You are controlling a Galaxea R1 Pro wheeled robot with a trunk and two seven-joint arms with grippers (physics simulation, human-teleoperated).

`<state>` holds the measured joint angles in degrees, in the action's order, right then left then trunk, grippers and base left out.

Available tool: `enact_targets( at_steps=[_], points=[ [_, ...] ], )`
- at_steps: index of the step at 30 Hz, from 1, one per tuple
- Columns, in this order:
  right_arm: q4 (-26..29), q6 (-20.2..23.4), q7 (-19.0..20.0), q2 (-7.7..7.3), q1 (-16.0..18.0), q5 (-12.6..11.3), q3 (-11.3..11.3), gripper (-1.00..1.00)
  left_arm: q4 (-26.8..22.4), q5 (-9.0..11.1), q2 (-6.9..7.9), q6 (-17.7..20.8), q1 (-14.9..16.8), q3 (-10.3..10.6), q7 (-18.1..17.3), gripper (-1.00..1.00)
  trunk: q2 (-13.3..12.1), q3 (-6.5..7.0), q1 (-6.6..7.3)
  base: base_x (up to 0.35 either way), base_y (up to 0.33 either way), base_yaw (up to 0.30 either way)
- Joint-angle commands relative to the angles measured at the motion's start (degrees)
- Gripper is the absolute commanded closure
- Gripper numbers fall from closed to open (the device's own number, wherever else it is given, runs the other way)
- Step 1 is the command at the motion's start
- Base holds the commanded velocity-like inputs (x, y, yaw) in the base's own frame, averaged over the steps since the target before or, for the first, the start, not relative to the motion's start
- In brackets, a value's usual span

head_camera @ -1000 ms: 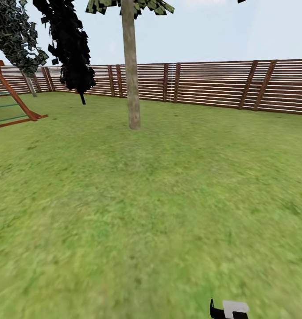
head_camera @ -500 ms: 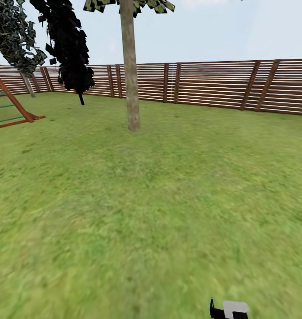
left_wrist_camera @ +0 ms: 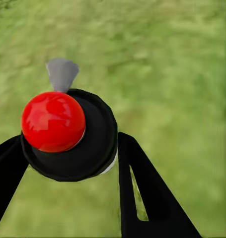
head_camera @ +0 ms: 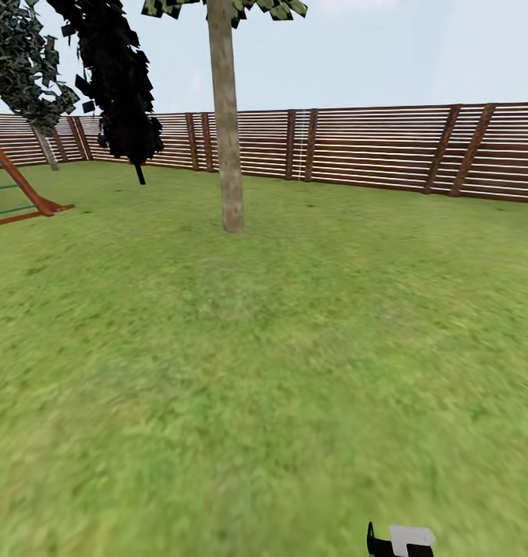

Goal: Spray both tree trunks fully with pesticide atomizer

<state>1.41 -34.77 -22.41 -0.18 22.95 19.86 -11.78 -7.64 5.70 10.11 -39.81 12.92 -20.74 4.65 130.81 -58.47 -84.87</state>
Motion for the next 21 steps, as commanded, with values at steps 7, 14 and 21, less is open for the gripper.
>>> enact_targets(
  at_steps=[7,14,21],
  points=[
    [0.0,0.0,0.0,0.0,0.0,0.0,0.0,-1.0,0.0,0.0,0.0,0.0,0.0,-0.1,0.0,1.0,0.0,0.0,0.0,0.337,0.0,0.0],
    [0.0,0.0,0.0,0.0,0.0,0.0,0.0,-1.0,0.0,0.1,0.0,0.0,0.0,-0.1,0.0,1.0,0.0,0.0,0.0,0.337,0.0,0.0],
    [0.0,0.0,0.0,0.0,0.0,0.0,0.0,-1.0,0.0,0.1,0.0,0.0,0.0,0.0,0.0,1.0,0.0,0.0,0.0,0.337,0.0,0.0]
  ],
)
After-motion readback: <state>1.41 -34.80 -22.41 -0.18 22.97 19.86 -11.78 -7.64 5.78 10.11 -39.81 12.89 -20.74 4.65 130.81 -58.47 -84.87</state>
